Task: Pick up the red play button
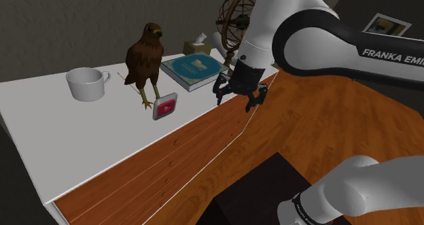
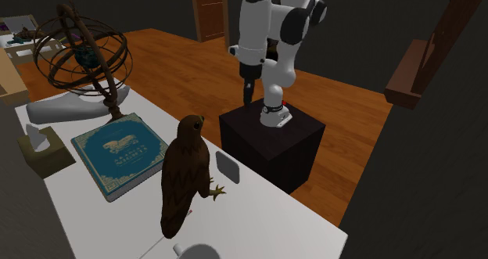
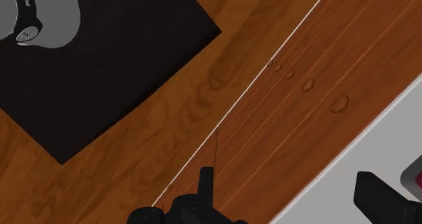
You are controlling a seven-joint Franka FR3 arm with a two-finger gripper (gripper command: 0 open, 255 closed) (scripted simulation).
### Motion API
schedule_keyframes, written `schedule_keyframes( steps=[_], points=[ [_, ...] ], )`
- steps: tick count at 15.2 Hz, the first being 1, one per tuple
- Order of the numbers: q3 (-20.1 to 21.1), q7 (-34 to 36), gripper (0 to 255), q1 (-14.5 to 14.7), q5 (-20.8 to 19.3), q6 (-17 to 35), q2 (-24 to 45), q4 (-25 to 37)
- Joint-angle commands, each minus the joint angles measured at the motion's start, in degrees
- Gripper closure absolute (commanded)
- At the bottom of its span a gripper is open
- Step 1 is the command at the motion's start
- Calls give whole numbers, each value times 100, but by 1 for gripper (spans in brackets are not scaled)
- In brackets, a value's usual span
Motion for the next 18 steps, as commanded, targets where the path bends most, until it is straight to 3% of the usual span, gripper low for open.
schedule_keyframes(
  steps=[1, 5, 9, 13, 18],
  points=[
    [369, 710, 0, -142, -60, 105, 450, 317],
    [1039, 2107, 0, -414, -485, 171, 1513, 1144],
    [1539, 3629, 0, -422, -1305, 82, 2841, 2144],
    [1552, 4999, 0, 101, -2217, -246, 4228, 3361],
    [1113, 6064, 0, 1056, -2927, -832, 5643, 5122]
  ],
)
